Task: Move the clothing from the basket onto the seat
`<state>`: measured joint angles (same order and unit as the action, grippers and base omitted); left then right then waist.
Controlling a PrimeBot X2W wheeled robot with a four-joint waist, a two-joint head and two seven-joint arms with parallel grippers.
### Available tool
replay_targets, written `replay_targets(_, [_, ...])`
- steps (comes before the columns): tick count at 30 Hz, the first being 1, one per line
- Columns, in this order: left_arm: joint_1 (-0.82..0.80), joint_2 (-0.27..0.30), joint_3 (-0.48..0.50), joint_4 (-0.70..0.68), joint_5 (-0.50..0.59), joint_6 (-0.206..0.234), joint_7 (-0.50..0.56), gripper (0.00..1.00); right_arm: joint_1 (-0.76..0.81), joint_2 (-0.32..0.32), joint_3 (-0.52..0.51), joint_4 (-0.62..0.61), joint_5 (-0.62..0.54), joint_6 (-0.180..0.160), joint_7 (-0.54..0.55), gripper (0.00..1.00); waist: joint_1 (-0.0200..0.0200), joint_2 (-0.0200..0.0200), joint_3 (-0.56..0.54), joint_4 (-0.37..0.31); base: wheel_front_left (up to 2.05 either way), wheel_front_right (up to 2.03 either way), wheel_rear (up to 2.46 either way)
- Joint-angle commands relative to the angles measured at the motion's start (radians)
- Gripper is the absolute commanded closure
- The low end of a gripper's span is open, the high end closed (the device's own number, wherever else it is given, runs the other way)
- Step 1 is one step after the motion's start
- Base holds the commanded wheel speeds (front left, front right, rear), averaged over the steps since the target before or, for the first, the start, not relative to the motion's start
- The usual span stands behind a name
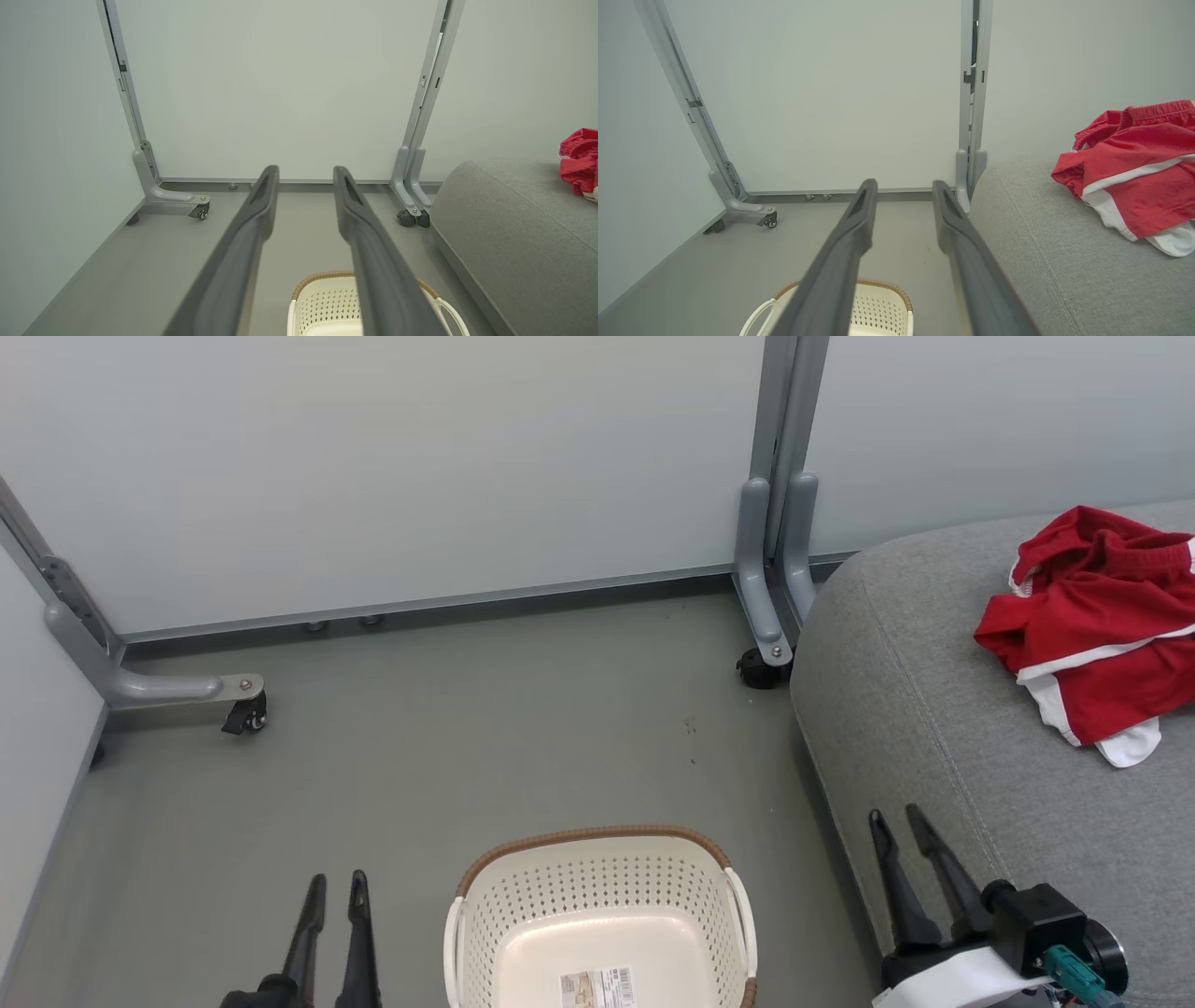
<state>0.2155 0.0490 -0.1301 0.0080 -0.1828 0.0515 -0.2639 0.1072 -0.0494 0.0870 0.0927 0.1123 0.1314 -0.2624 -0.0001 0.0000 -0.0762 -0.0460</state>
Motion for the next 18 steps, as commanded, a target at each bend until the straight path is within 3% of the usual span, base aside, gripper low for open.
replay_targets(1, [0.000,0.000,-0.001,0.007,0.000,0.000,0.000,1.00,0.003,0.001,0.000,0.007,0.000,0.000,0.000,1.00,0.0001,0.0000,0.000,0.000,0.00,0.00,0.00])
replay_targets(18, [-0.069,0.020,0.025,0.053,-0.332,-0.038,0.060,1.00,-0.043,-0.018,-0.018,0.036,0.346,0.000,0.061,1.00,0.0001,0.0000,0.011,0.006,0.00,0.00,0.00])
